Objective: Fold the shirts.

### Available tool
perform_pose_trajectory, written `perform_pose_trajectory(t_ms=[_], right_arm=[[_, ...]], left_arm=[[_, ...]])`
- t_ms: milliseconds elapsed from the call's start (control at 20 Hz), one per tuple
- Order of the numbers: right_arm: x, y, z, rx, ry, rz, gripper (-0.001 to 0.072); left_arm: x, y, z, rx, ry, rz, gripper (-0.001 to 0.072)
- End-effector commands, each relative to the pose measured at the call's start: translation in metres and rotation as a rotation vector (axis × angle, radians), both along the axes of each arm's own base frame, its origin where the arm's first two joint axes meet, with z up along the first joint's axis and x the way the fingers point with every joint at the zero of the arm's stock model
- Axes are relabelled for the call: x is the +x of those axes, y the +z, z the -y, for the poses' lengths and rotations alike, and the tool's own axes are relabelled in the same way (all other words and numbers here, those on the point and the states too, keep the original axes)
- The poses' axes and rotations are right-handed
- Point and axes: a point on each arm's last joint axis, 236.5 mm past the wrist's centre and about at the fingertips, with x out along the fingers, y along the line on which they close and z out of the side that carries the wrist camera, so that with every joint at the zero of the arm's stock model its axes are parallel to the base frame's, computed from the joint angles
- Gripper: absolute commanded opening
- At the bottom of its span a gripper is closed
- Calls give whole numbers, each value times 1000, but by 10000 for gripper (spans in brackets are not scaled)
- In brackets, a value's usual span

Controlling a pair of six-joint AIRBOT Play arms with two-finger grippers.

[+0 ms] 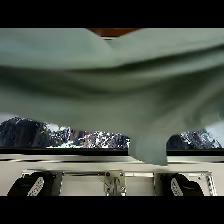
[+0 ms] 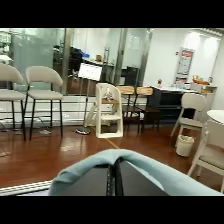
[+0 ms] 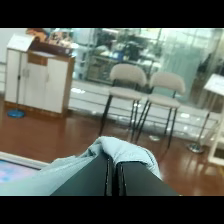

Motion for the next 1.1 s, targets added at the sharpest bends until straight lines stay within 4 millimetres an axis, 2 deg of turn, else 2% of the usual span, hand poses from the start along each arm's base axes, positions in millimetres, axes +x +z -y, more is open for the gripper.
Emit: perform_pose_trajectory(t_ms=[0, 100, 200, 350, 400, 600, 700, 850, 900, 1050], right_arm=[[-27, -1, 15, -29, -98, 14, 57], [-25, -19, 15, -39, -103, -63, 56], [-12, -50, 17, -40, -96, -202, 56], [17, -100, 28, -15, -105, -441, 56], [28, -120, 31, -10, -101, -534, 56], [83, -236, 34, 95, -34, -993, 55], [132, -276, 44, 139, -37, -1050, 55], [229, -321, 51, 207, -39, -992, 56], [261, -336, 45, 212, -25, -979, 55], [348, -385, 9, 210, 25, -923, 56]], left_arm=[[-15, -25, -14, 18, 91, -108, 33], [-11, -53, -17, 59, 105, -223, 33], [-2, -83, -22, 86, 122, -340, 33], [23, -139, -40, 120, 176, -549, 33], [33, -158, -45, 116, 188, -620, 33], [72, -254, -50, 93, 163, -920, 33], [100, -300, -56, 56, 176, -1014, 33], [161, -357, -68, -16, 210, -1073, 33], [185, -376, -73, -21, 220, -1094, 33], [257, -428, -82, -12, 216, -1122, 34]])
